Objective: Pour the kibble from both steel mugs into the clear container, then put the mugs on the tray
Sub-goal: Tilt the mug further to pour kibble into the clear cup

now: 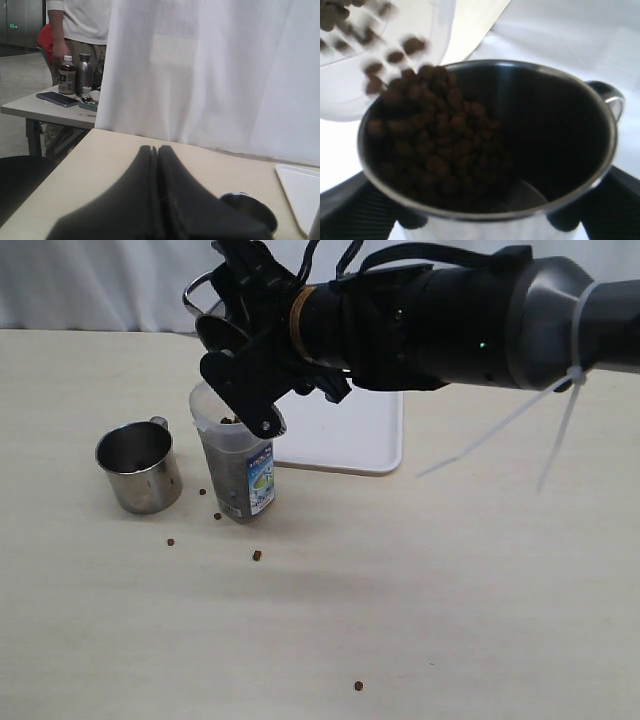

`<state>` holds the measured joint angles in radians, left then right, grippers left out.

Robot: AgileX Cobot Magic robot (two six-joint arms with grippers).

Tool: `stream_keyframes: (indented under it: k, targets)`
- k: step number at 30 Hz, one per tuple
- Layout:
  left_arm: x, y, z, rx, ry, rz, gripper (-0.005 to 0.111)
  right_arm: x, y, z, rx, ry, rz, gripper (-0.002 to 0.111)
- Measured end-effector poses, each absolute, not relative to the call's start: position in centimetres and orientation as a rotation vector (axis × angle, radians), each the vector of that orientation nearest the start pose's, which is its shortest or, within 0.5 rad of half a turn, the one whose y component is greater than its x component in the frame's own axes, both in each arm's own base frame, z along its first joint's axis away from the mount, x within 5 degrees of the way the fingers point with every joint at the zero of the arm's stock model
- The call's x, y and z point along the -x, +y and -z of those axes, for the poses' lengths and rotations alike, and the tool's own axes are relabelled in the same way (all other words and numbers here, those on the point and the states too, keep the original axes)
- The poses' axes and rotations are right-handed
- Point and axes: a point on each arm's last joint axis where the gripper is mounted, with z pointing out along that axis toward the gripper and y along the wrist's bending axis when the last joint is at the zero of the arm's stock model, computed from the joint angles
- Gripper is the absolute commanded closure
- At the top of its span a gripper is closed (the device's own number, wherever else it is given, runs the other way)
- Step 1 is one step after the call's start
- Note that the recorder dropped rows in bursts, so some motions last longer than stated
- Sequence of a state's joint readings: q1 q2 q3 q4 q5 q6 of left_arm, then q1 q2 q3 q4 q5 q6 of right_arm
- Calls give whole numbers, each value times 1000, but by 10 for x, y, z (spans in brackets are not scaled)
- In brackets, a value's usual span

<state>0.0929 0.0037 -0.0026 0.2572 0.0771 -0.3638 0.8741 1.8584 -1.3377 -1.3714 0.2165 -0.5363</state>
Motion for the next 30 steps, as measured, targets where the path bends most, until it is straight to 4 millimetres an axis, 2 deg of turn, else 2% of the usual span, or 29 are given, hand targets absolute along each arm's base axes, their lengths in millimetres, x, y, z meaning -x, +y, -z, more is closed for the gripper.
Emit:
stream_keyframes:
  k: [30]
  targets:
    - [-56,7,-207,171,1550,-4,107,-293,320,-257,2096,478,870,103]
